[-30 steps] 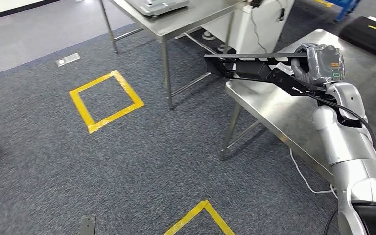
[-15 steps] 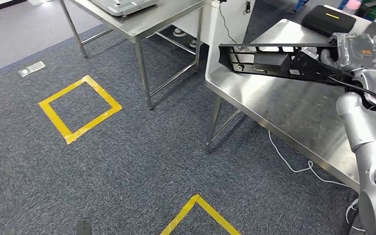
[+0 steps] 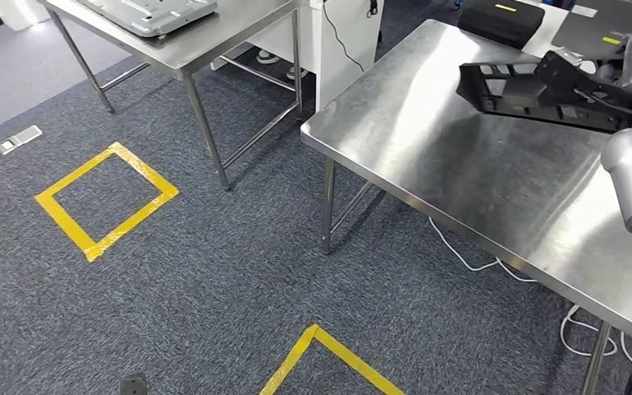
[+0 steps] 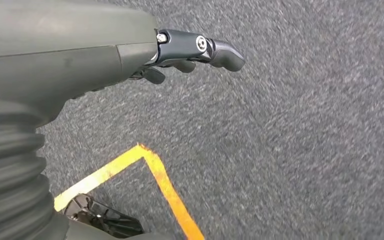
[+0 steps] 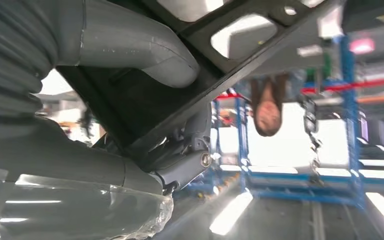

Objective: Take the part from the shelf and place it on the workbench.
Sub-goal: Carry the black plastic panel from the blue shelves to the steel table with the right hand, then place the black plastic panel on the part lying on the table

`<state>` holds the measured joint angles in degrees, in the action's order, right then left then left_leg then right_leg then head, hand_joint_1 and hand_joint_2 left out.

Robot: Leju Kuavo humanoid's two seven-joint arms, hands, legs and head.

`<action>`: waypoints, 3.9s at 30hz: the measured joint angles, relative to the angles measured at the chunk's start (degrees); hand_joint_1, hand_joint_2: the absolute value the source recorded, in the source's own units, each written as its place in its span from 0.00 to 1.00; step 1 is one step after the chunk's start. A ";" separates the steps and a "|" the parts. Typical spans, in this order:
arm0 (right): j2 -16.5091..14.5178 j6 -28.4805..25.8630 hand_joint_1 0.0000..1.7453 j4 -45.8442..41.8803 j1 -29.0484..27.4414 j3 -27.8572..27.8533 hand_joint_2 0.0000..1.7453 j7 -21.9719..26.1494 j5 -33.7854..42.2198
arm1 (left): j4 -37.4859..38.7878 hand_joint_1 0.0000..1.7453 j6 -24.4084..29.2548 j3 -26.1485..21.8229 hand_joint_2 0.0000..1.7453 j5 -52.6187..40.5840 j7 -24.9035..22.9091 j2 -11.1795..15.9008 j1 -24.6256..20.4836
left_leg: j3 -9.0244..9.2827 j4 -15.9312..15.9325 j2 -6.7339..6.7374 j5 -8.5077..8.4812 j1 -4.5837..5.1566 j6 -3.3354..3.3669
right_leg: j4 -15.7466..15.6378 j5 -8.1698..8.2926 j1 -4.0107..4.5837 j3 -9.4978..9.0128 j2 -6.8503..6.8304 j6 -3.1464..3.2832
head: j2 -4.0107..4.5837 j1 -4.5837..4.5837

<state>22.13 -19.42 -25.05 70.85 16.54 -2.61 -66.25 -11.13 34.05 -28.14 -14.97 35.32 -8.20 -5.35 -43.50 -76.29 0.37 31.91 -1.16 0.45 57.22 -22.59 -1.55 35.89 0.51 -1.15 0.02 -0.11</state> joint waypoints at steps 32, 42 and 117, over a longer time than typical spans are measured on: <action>0.20 12.06 0.00 7.10 0.05 -0.10 1.00 -7.03 -2.34 | 0.02 0.00 -1.21 -0.11 0.00 -4.14 -7.61 0.36 0.19 | 6.08 15.40 -0.66 -8.18 1.05 1.93 | 0.30 0.03 1.38 0.45 1.03 -1.32 | 0.00 0.06; -0.50 12.89 0.00 7.53 0.06 -0.10 1.00 -7.28 -2.34 | 0.02 0.00 -1.14 0.44 0.00 -4.29 -8.13 0.35 0.22 | 6.07 15.41 -0.66 -8.18 1.01 1.93 | 0.31 0.03 1.39 0.47 1.03 -1.31 | 0.00 0.06; -1.26 8.17 0.00 7.54 -0.37 -1.63 1.00 -6.74 -5.55 | 0.08 0.00 -3.03 0.42 0.00 -5.96 -12.74 0.68 0.63 | 8.59 19.81 -1.79 -10.04 1.54 5.09 | 1.89 -1.74 1.80 0.61 4.93 0.09 | 0.00 -0.18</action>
<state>20.87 -11.25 -17.51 70.48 14.91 -9.34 -71.80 -11.04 31.02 -27.72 -20.92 22.58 -7.52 -4.72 -34.91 -56.48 -1.43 21.87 0.38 5.54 59.10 -24.33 0.25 36.50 5.44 -1.06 0.02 -0.29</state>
